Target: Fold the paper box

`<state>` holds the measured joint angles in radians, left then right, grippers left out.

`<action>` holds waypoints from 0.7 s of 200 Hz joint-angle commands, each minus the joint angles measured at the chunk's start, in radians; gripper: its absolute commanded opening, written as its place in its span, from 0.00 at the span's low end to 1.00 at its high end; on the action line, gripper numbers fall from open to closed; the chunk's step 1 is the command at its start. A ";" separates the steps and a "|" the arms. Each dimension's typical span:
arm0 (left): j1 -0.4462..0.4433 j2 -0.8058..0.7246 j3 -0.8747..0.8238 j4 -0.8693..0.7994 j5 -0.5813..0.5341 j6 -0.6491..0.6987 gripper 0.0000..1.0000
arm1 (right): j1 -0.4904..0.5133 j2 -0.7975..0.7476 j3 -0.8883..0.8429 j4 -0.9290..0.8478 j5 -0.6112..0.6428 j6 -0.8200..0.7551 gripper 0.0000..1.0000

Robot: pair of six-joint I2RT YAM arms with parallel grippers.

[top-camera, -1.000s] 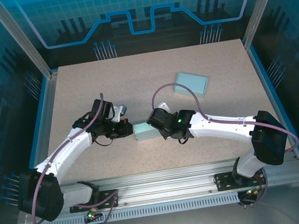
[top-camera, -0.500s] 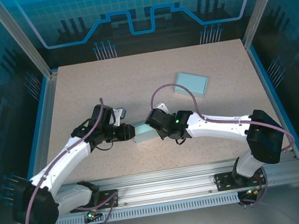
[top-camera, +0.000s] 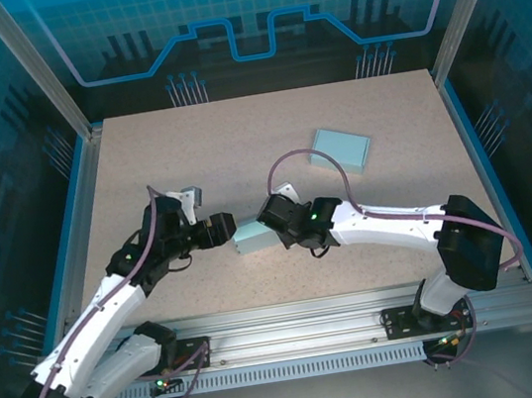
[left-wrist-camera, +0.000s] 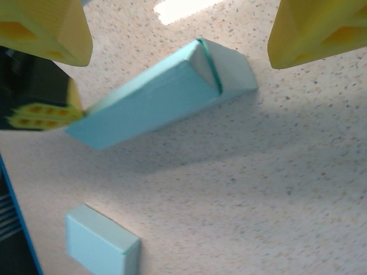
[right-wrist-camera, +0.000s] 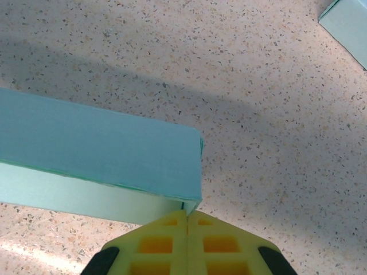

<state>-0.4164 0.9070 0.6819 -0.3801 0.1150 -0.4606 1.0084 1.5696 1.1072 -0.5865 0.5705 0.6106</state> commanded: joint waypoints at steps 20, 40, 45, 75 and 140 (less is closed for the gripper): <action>-0.005 0.040 -0.126 0.237 -0.070 -0.180 0.74 | 0.028 0.046 0.008 -0.067 -0.041 0.025 0.05; -0.005 0.060 -0.162 0.319 -0.065 -0.247 0.69 | 0.030 0.049 0.013 -0.067 -0.039 0.024 0.06; -0.005 0.066 -0.167 0.337 -0.059 -0.257 0.69 | 0.031 0.050 0.014 -0.067 -0.038 0.025 0.06; -0.002 0.095 -0.178 0.361 -0.057 -0.285 0.69 | 0.032 0.055 0.016 -0.066 -0.038 0.025 0.06; -0.004 0.102 -0.238 0.392 -0.028 -0.333 0.66 | 0.033 0.061 0.017 -0.061 -0.037 0.026 0.06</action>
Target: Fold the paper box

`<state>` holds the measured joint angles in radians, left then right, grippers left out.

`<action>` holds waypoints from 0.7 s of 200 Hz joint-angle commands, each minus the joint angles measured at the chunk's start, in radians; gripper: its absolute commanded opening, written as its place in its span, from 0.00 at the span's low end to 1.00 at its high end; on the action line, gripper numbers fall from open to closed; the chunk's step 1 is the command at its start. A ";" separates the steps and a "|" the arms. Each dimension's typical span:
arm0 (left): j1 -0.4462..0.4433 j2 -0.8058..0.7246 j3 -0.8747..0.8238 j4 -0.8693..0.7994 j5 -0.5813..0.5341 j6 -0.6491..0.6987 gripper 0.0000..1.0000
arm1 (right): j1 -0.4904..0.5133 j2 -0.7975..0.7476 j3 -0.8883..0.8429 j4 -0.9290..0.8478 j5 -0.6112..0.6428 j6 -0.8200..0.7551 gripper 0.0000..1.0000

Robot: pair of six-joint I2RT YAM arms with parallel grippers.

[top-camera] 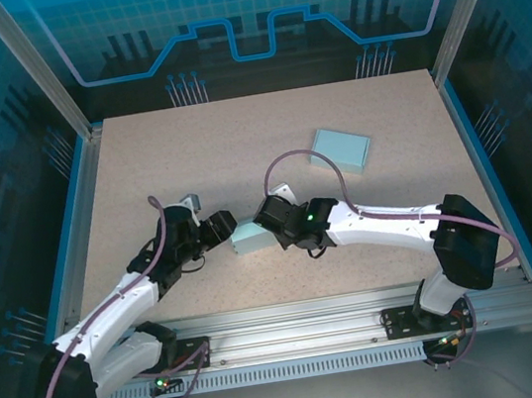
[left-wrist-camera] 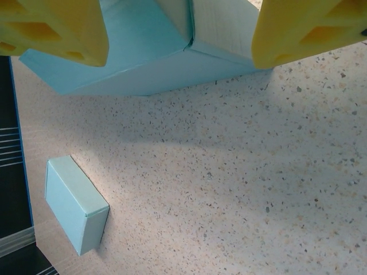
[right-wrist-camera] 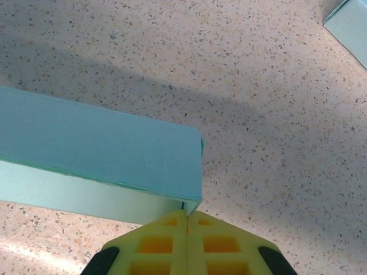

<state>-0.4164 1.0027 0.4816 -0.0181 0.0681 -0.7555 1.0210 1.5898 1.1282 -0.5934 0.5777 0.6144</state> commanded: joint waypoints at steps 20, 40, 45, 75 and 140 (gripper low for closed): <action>-0.005 0.009 -0.070 0.040 0.016 -0.059 0.62 | 0.020 0.044 -0.004 -0.048 -0.047 0.022 0.06; -0.004 0.014 -0.098 0.061 0.024 -0.076 0.57 | 0.020 0.049 0.001 -0.049 -0.050 0.021 0.06; -0.004 0.017 -0.104 0.066 0.027 -0.079 0.55 | 0.021 0.050 0.002 -0.048 -0.050 0.021 0.06; -0.018 0.050 -0.139 0.095 0.025 -0.086 0.47 | 0.021 0.046 0.001 -0.049 -0.055 0.023 0.06; -0.055 0.105 -0.195 0.146 -0.011 -0.098 0.42 | 0.020 -0.037 -0.028 -0.012 -0.104 0.033 0.26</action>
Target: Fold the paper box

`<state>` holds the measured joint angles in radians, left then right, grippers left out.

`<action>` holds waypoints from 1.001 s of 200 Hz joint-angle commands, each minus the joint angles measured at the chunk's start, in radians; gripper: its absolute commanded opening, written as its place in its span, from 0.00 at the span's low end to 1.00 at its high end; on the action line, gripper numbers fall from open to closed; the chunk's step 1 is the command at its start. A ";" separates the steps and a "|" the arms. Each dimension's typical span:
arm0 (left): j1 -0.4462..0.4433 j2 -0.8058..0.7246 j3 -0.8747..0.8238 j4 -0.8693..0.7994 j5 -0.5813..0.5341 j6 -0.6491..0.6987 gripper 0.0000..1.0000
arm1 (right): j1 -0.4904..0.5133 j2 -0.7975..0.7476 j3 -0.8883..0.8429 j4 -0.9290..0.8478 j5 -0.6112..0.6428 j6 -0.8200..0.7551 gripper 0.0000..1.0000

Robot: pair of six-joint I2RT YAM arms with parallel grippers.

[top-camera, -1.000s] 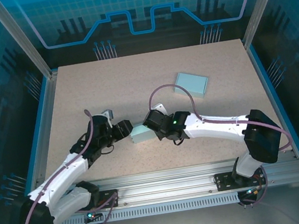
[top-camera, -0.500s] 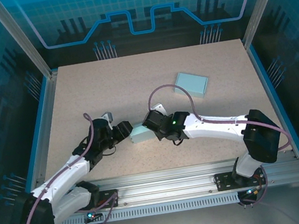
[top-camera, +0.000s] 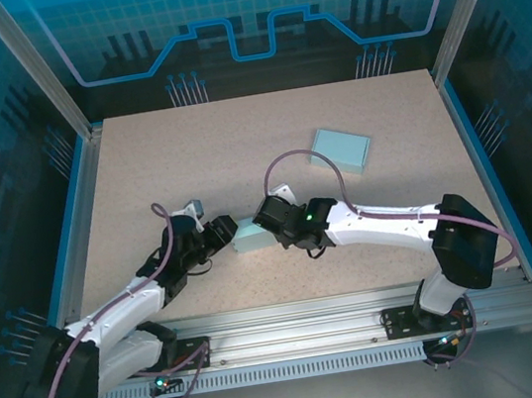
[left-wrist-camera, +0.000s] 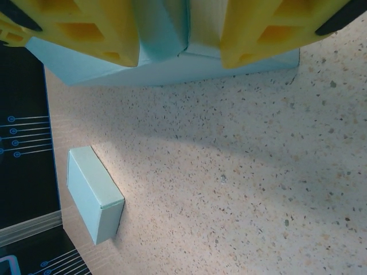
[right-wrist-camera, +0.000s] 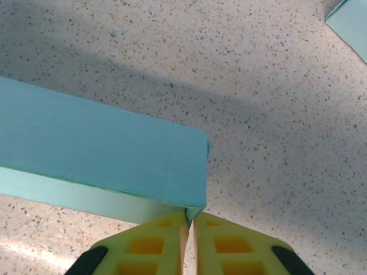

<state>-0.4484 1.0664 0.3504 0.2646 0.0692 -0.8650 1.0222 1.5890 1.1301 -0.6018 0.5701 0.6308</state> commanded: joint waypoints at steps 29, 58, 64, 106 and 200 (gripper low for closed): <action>-0.025 0.019 -0.065 -0.142 -0.028 0.016 0.41 | 0.019 -0.098 -0.047 0.021 -0.117 0.023 0.50; -0.028 0.012 -0.064 -0.144 -0.033 0.018 0.41 | 0.003 -0.169 -0.065 0.064 -0.156 0.037 0.57; -0.030 0.013 -0.063 -0.142 -0.034 0.018 0.41 | -0.005 -0.184 -0.068 0.075 -0.166 0.040 0.58; -0.042 0.021 -0.064 -0.130 -0.041 0.016 0.41 | -0.112 -0.236 -0.099 0.147 -0.257 0.076 0.57; -0.055 0.059 -0.066 -0.099 -0.050 0.011 0.41 | -0.252 -0.161 -0.162 0.250 -0.408 0.089 0.47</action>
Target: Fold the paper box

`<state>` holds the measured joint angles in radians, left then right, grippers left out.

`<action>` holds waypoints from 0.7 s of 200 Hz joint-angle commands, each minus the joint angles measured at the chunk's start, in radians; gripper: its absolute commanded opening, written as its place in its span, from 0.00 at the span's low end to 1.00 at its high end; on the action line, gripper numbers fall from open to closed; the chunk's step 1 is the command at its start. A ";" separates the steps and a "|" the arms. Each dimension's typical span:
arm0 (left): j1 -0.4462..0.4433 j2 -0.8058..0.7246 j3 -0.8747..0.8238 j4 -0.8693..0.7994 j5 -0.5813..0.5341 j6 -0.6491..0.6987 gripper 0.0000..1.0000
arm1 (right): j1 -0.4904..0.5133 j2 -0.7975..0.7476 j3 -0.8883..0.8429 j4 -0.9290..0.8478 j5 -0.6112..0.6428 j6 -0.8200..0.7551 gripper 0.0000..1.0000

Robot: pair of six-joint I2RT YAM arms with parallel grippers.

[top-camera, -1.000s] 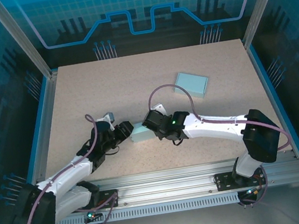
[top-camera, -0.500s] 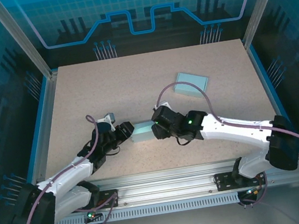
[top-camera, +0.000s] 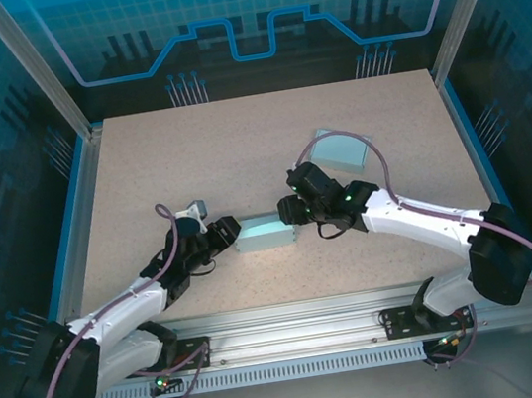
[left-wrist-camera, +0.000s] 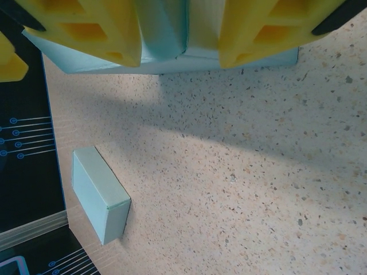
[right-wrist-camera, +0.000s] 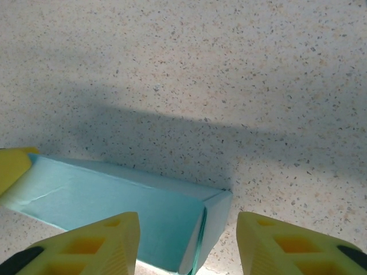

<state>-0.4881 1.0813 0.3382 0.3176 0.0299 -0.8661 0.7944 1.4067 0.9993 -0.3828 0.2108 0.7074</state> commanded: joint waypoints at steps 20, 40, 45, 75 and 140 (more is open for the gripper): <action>-0.016 0.047 -0.056 -0.146 -0.014 0.009 0.41 | -0.027 0.021 -0.055 0.032 -0.054 0.017 0.46; -0.017 0.048 -0.059 -0.144 -0.018 0.007 0.41 | -0.028 0.014 -0.092 0.042 -0.057 0.029 0.46; -0.018 0.047 -0.059 -0.144 -0.019 0.007 0.41 | -0.030 0.012 -0.102 0.046 -0.058 0.032 0.46; -0.018 0.053 -0.061 -0.141 -0.023 0.006 0.40 | -0.035 0.009 -0.168 0.079 -0.066 0.047 0.43; -0.017 0.049 -0.088 -0.143 -0.033 0.000 0.33 | -0.045 0.009 -0.239 0.120 -0.060 0.060 0.39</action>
<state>-0.4946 1.0985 0.3233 0.3592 0.0181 -0.8665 0.7662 1.3876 0.8276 -0.1688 0.1444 0.7574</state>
